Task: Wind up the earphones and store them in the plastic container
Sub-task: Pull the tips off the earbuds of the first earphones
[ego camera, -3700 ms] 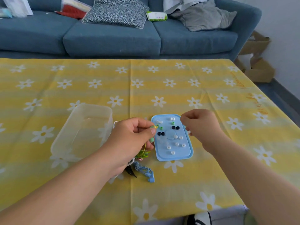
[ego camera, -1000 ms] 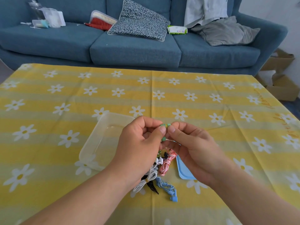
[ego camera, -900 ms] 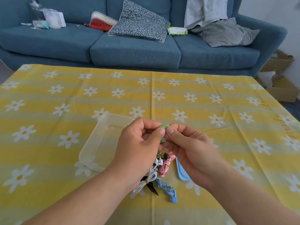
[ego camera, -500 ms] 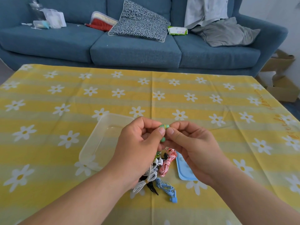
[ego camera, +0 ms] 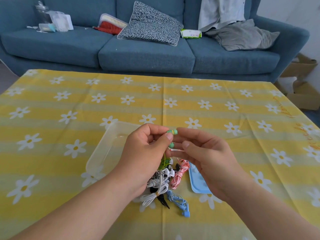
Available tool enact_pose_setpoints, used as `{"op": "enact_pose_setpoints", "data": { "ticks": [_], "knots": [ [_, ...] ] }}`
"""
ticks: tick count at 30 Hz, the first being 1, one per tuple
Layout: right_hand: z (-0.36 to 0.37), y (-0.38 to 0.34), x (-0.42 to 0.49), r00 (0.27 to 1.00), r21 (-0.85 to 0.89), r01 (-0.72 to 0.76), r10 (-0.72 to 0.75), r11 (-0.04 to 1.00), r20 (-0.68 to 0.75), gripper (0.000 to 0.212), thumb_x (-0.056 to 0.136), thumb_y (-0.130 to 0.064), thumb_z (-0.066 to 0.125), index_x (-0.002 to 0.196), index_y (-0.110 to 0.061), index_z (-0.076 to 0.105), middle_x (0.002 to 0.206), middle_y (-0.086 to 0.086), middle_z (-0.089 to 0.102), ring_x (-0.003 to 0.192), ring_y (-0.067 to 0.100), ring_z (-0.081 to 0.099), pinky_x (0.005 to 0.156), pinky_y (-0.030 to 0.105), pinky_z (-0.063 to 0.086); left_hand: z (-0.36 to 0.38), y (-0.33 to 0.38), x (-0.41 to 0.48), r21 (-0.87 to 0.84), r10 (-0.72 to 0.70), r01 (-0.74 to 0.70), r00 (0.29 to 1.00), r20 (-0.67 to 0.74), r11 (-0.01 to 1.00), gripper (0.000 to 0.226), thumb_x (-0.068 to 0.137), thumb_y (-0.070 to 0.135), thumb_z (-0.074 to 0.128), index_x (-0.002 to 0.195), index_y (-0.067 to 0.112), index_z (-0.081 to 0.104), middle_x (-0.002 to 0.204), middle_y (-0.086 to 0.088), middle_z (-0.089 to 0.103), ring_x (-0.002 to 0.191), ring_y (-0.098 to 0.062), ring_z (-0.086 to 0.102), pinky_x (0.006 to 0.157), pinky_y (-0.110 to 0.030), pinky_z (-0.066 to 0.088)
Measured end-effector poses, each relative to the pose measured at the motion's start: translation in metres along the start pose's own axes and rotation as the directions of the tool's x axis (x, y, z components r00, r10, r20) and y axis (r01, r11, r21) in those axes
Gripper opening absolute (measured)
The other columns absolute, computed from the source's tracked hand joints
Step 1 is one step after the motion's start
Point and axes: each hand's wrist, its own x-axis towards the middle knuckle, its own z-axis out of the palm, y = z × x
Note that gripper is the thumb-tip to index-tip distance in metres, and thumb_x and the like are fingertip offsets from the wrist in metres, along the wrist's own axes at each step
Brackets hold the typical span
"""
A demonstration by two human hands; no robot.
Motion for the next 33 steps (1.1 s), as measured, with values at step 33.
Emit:
{"op": "enact_pose_setpoints", "data": {
  "ticks": [33],
  "knots": [
    [0.096, 0.036, 0.051, 0.966, -0.399, -0.238, 0.257, 0.886, -0.007, 0.038, 0.093, 0.009, 0.047, 0.121, -0.009, 0.064, 0.081, 0.014, 0.075, 0.064, 0.028, 0.074, 0.078, 0.046, 0.064, -0.096, 0.003, 0.044, 0.278, -0.25, 0.285, 0.956, -0.155, 0.917, 0.046, 0.094, 0.031, 0.073, 0.134, 0.017, 0.056, 0.109, -0.005, 0.063, 0.091, -0.026, 0.073, 0.077, -0.035, 0.063]
  ]
}}
